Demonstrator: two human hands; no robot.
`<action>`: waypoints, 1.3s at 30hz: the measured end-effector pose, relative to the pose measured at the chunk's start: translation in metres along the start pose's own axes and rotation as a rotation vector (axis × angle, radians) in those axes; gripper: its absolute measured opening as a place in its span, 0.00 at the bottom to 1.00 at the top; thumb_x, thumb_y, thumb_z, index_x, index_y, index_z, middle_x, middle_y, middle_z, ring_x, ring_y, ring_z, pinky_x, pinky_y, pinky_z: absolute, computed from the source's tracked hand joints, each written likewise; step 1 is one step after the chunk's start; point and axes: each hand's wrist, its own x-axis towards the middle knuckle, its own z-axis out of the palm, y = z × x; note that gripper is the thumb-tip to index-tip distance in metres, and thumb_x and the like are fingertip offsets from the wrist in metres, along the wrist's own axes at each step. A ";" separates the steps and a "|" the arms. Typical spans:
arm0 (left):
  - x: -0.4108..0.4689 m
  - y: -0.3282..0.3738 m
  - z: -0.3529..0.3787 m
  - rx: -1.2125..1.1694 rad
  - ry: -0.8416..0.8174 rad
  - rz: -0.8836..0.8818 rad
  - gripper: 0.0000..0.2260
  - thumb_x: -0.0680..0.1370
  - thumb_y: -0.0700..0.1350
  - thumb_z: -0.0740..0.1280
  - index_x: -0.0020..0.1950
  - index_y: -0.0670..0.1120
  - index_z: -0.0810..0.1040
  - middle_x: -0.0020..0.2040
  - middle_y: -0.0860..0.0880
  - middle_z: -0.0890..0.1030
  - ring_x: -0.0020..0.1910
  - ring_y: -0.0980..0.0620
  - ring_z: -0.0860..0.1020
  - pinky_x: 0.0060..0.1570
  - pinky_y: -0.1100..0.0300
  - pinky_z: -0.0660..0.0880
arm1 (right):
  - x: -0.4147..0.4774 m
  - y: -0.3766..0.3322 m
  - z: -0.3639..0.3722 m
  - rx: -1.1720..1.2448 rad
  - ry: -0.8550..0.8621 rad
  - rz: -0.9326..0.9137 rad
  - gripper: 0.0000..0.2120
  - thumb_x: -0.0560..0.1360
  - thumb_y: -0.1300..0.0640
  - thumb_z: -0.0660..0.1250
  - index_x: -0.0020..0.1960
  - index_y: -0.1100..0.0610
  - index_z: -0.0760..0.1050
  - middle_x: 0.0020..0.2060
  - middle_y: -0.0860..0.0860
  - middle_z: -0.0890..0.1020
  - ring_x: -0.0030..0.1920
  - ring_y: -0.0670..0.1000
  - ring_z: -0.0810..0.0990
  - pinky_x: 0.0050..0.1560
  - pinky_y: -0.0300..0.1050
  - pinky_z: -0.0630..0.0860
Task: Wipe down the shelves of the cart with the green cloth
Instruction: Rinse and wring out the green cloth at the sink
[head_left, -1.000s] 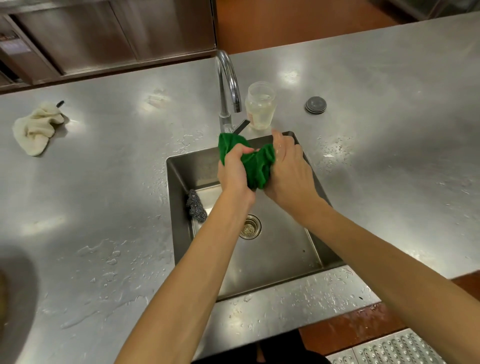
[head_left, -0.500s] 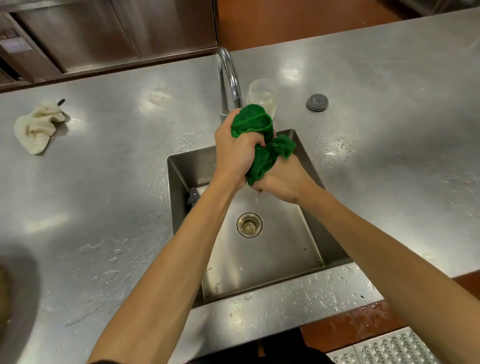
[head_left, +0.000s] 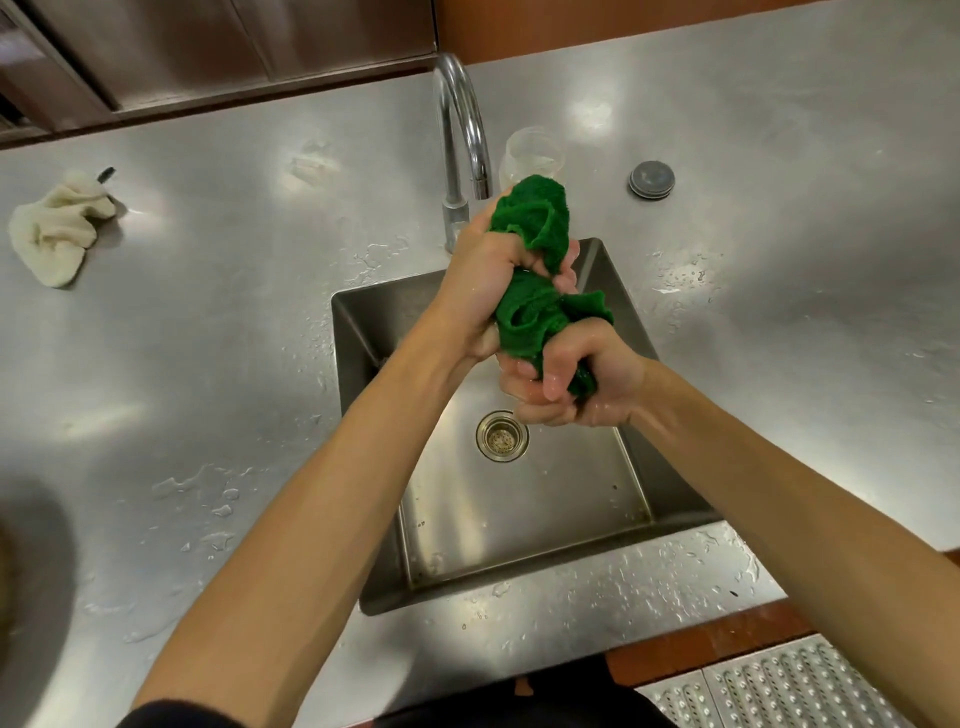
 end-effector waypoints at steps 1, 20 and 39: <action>0.000 0.000 0.000 -0.025 -0.012 -0.016 0.16 0.66 0.27 0.52 0.47 0.44 0.64 0.36 0.43 0.68 0.26 0.49 0.71 0.34 0.56 0.65 | 0.001 0.000 0.000 0.042 -0.034 -0.002 0.13 0.55 0.66 0.62 0.35 0.58 0.60 0.21 0.51 0.62 0.23 0.47 0.52 0.24 0.32 0.53; 0.001 -0.007 -0.057 0.027 0.174 -0.013 0.21 0.74 0.36 0.65 0.67 0.37 0.71 0.53 0.36 0.81 0.50 0.40 0.82 0.53 0.45 0.80 | -0.010 0.008 -0.009 -0.414 0.537 -0.107 0.20 0.70 0.39 0.73 0.57 0.47 0.79 0.50 0.47 0.85 0.50 0.48 0.84 0.42 0.40 0.78; -0.016 -0.067 0.044 0.490 -0.192 -0.142 0.18 0.78 0.46 0.65 0.68 0.55 0.76 0.63 0.48 0.82 0.63 0.45 0.79 0.63 0.46 0.76 | -0.172 0.018 0.039 -0.215 1.297 -0.700 0.08 0.79 0.55 0.66 0.51 0.59 0.77 0.51 0.58 0.84 0.49 0.53 0.84 0.37 0.47 0.82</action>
